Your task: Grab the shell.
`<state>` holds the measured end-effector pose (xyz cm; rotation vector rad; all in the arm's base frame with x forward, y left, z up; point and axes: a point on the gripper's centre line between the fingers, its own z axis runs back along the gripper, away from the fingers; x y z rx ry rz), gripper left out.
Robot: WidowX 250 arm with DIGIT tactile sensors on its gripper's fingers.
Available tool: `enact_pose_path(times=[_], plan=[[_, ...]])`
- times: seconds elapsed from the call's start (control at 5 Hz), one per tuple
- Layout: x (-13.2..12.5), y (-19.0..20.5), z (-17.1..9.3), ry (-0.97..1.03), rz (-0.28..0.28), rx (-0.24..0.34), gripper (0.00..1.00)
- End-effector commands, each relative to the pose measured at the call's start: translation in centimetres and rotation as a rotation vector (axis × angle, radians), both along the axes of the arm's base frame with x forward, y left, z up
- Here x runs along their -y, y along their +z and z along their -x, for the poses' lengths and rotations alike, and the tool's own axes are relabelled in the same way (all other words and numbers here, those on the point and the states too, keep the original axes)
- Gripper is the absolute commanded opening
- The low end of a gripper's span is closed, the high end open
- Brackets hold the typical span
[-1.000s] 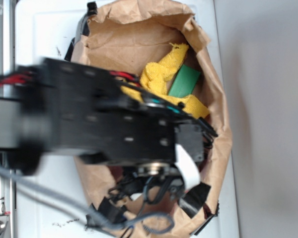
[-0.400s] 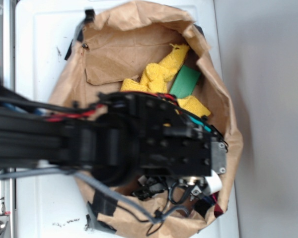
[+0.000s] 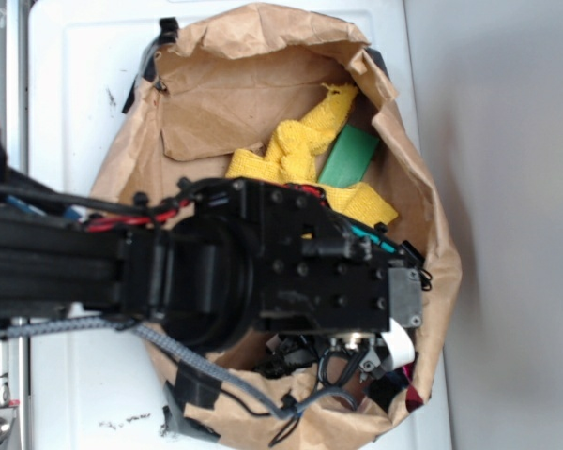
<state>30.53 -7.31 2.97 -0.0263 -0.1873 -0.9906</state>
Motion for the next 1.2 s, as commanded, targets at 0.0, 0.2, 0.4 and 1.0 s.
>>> enact_pose_path(times=[0.0,0.2,0.4,1.0], plan=[[1.4,1.8,1.0,-0.026,0.021,0.075,0.00],[1.4,2.1,1.1,-0.021,0.029,0.092,0.00],[1.4,2.2,1.2,-0.020,0.028,0.101,0.00],[-0.6,5.9,2.4,0.044,0.103,0.144,0.00]])
